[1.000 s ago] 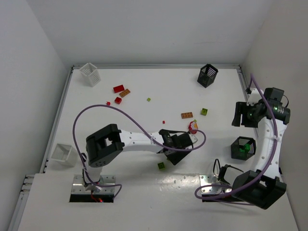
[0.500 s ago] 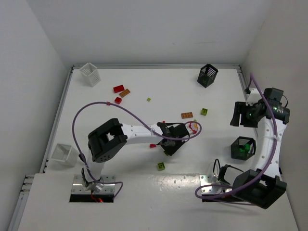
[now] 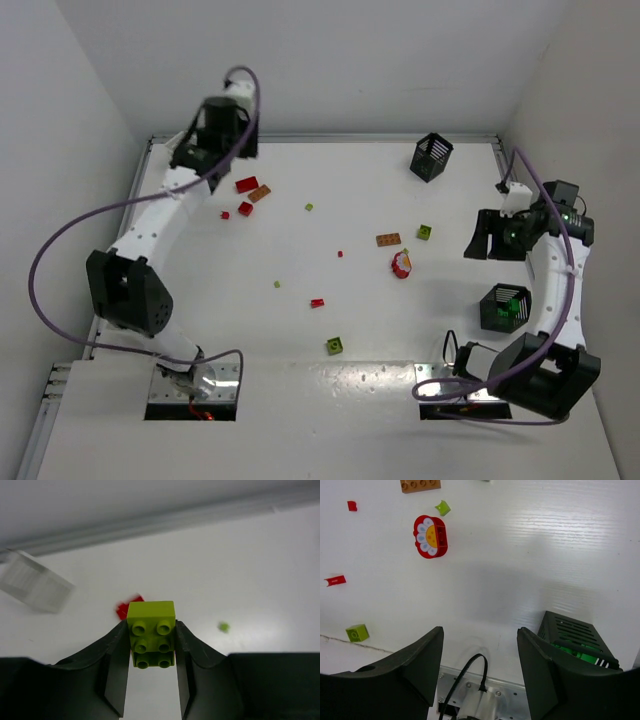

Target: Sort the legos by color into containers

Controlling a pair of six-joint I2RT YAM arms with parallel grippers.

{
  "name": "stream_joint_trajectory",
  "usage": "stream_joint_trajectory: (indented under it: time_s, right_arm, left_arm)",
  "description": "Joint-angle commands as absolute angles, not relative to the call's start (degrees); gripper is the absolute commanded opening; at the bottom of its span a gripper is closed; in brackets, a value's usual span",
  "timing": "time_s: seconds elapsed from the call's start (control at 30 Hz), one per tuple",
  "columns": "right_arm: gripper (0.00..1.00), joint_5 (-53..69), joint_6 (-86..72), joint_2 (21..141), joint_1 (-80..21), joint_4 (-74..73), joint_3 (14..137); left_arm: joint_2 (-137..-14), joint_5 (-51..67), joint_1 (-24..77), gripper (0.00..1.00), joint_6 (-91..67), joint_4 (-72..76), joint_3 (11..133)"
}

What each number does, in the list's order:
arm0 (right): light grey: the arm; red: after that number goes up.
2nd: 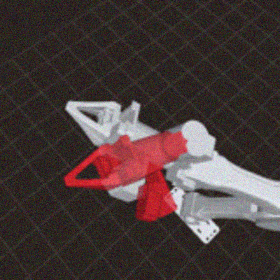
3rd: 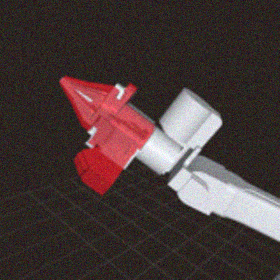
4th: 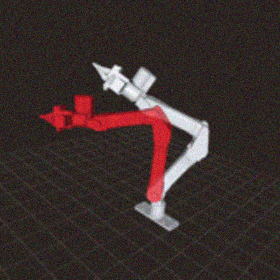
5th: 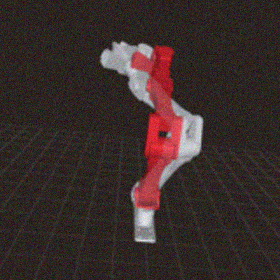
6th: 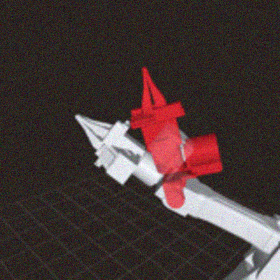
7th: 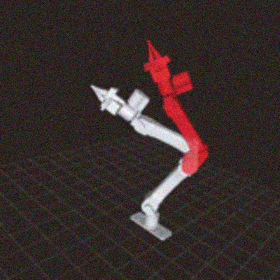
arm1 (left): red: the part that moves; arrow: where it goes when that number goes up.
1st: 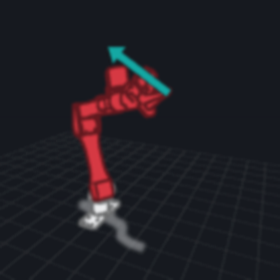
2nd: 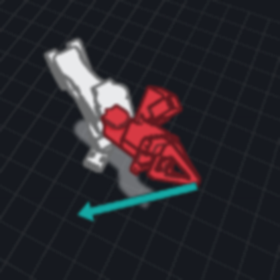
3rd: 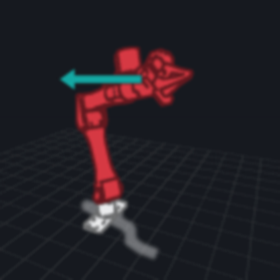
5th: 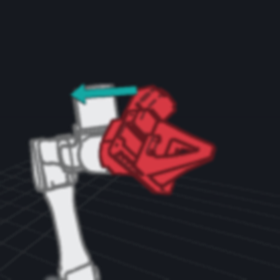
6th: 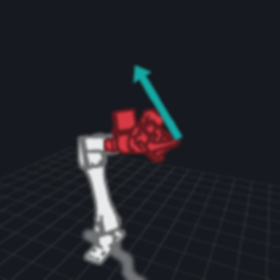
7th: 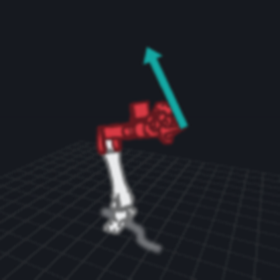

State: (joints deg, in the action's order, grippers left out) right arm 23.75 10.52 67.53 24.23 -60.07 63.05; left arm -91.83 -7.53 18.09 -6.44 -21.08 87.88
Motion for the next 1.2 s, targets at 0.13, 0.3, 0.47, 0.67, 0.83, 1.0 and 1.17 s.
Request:
stream_joint_trajectory:
  time_s: [0.13,0.3,0.47,0.67,0.83,1.0,1.17]
  right_arm:
    - [0.60,26.72,11.16,70.13,23.91,-57.92,66.45]
    - [0.60,26.10,11.16,70.14,23.91,-57.92,66.45]
    - [0.60,25.49,11.16,70.14,23.91,-57.92,65.31]
    - [0.60,25.49,11.16,69.61,23.91,-57.39,64.16]
    - [0.60,25.49,11.16,70.66,23.91,-56.87,64.16]
    - [0.60,24.97,11.16,71.19,23.91,-56.87,65.21]
    - [0.60,24.96,11.16,71.19,23.91,-56.87,65.21]
  left_arm:
    - [-113.61,7.52,-5.84,0.06,-12.54,-27.24,116.86]
    - [-125.93,22.83,-15.19,0.06,-25.91,-20.59,127.79]
    - [-130.16,23.20,-17.23,0.07,-29.00,-13.54,132.27]
    - [-132.97,23.20,-16.70,0.12,-27.86,-12.66,132.98]
    - [-134.64,22.32,-16.70,0.16,-26.72,-13.27,131.23]
    - [-134.65,17.85,-16.70,0.17,-24.79,-14.68,130.61]
    - [-134.65,13.38,-16.09,0.18,-21.63,-16.61,130.08]
